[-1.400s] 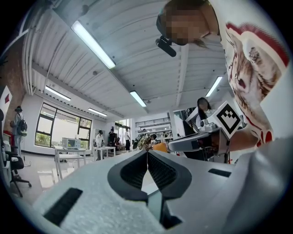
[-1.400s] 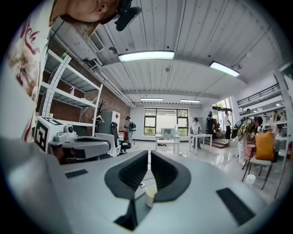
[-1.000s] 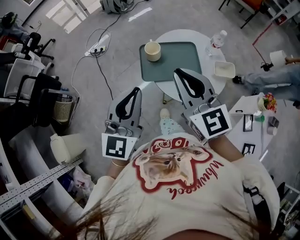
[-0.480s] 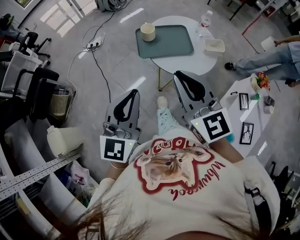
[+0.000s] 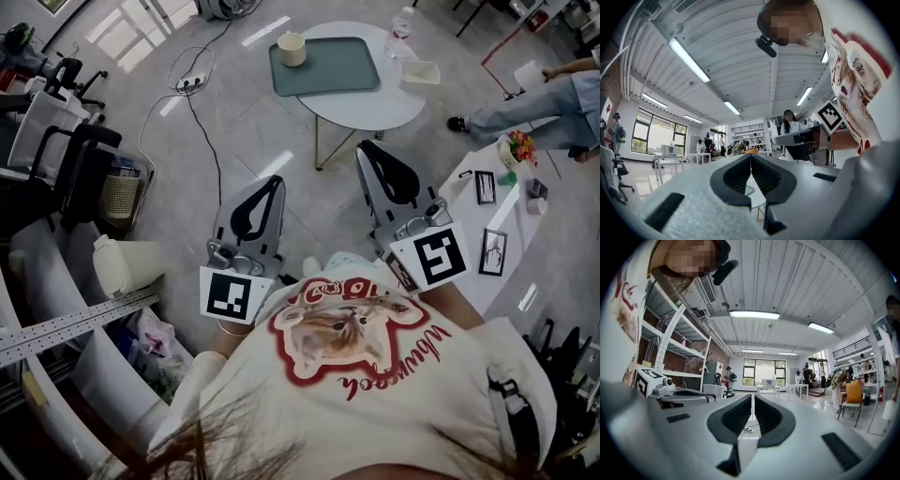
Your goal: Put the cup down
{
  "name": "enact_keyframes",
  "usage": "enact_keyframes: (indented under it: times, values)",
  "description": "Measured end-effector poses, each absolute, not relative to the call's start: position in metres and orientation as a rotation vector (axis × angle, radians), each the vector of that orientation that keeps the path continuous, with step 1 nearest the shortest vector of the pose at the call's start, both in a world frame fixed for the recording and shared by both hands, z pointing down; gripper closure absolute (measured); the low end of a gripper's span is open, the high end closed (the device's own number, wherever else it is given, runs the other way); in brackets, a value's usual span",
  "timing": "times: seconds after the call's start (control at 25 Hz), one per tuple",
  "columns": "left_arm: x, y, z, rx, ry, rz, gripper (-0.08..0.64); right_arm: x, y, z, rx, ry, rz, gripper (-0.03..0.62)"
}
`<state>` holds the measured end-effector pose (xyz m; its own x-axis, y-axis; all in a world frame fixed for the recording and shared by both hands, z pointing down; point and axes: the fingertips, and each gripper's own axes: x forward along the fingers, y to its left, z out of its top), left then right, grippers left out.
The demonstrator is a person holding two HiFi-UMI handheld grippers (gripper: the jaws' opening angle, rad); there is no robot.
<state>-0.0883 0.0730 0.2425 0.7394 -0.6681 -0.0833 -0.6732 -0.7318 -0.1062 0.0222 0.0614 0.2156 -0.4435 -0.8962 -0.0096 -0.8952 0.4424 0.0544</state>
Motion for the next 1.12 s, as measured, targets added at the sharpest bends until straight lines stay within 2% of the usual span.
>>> enact_keyframes:
  times: [0.72,1.12]
  values:
    - [0.003,0.244,0.252,-2.844,1.192,0.1,0.545,0.112,0.233,0.244,1.571,-2.641,0.049,0.551]
    - [0.009,0.276,0.238,-2.802,1.198,0.071,0.545,0.124,0.264,0.231,1.592,-2.644,-0.061,0.558]
